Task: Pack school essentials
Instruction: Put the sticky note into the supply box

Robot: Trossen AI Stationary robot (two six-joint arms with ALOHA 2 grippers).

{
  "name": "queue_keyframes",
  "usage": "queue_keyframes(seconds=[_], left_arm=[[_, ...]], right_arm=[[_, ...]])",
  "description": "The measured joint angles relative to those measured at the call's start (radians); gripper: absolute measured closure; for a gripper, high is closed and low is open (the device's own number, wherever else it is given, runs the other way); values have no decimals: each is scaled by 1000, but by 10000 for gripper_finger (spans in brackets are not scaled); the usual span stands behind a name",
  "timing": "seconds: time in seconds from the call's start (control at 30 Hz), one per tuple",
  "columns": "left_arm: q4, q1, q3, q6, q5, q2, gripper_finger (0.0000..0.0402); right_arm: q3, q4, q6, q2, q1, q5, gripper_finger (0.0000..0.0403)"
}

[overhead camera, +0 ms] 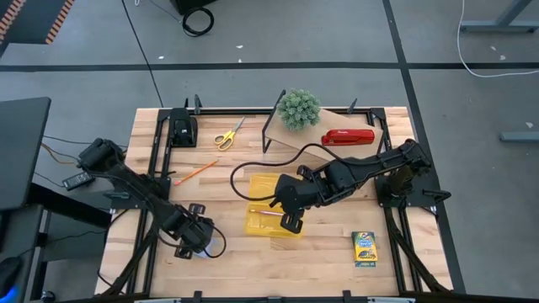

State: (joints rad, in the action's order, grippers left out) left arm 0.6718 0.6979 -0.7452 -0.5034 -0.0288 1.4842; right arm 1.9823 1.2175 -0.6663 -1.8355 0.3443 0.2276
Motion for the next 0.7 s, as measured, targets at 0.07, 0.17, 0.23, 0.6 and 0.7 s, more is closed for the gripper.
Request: queue_keyframes(seconds=[0.07, 0.17, 0.23, 0.6, 0.7], left_arm=[[1, 0, 0, 0, 0, 19, 208], [-1, 0, 0, 0, 0, 41, 219], [-5, 0, -3, 0, 4, 52, 226], [-26, 0, -2, 43, 10, 58, 278], [-62, -1, -2, 44, 2, 58, 300]], right_arm=[[0, -1, -9, 0, 0, 0, 273], [0, -3, -14, 0, 0, 0, 273], [0, -3, -15, 0, 0, 0, 273], [0, -2, -16, 0, 0, 0, 273], [0, -2, -26, 0, 0, 0, 273]])
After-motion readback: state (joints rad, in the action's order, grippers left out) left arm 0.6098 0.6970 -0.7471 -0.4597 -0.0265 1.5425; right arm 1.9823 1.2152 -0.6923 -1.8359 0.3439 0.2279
